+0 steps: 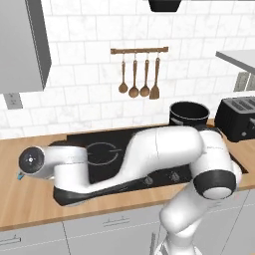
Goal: Put the squash and corn in the pot. Retrieve the spatula and lightly stir the vegetables in the pot.
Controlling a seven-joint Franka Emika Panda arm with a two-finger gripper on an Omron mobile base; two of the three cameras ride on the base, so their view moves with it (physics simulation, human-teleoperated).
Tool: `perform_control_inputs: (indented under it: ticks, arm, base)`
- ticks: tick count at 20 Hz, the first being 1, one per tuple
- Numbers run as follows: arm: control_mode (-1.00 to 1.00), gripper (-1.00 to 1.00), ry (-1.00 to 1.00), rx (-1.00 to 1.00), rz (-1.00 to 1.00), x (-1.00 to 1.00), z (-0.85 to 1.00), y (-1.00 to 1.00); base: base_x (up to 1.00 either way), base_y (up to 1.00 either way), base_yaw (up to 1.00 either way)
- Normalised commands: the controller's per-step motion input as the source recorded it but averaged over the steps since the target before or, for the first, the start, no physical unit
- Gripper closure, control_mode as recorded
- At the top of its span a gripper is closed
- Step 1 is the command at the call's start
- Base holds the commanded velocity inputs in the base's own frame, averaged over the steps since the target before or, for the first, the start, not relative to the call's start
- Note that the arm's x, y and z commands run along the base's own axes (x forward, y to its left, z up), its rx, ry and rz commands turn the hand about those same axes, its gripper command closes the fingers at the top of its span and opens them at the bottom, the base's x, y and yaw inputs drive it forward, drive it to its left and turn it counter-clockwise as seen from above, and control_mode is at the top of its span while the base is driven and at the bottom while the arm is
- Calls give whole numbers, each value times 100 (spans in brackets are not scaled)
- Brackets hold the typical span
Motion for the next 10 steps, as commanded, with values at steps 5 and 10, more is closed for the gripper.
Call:
perform_control_inputs:
  ticks: [5, 10]
  arm:
    - [-100, 100, 0, 16, -19, -15, 65, -100]
    - [-100, 100, 0, 20, -19, 0, 64, -100]
  base:
    - [0, 0, 0]
    - [0, 0, 0]
